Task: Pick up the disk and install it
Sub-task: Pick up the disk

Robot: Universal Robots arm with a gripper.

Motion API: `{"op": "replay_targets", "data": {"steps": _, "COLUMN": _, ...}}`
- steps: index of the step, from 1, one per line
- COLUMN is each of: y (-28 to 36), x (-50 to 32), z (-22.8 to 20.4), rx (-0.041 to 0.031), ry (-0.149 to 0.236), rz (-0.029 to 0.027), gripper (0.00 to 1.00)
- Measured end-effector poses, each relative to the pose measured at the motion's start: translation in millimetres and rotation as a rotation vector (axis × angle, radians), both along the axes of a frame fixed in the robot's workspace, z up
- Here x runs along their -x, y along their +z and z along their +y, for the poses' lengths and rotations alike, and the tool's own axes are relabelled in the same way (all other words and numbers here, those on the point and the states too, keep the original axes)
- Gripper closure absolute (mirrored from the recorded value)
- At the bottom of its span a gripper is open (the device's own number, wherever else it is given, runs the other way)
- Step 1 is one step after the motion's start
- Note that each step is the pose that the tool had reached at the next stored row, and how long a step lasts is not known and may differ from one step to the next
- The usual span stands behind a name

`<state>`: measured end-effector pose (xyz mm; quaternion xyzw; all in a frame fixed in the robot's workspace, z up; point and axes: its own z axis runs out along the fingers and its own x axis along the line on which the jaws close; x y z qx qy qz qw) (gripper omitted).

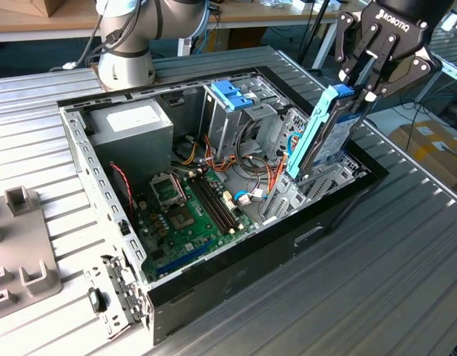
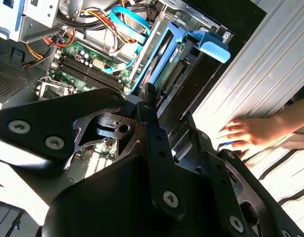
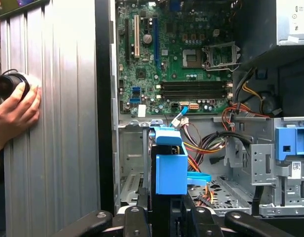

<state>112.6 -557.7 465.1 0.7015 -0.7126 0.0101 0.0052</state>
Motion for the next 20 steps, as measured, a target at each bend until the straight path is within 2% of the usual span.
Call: {"op": "replay_targets", "data": {"steps": 20, "y": -2.2, "x": -1.2, "z": 0.0, "rx": 0.0001, "ry": 0.008, "rz": 0.0, "gripper": 0.65}}
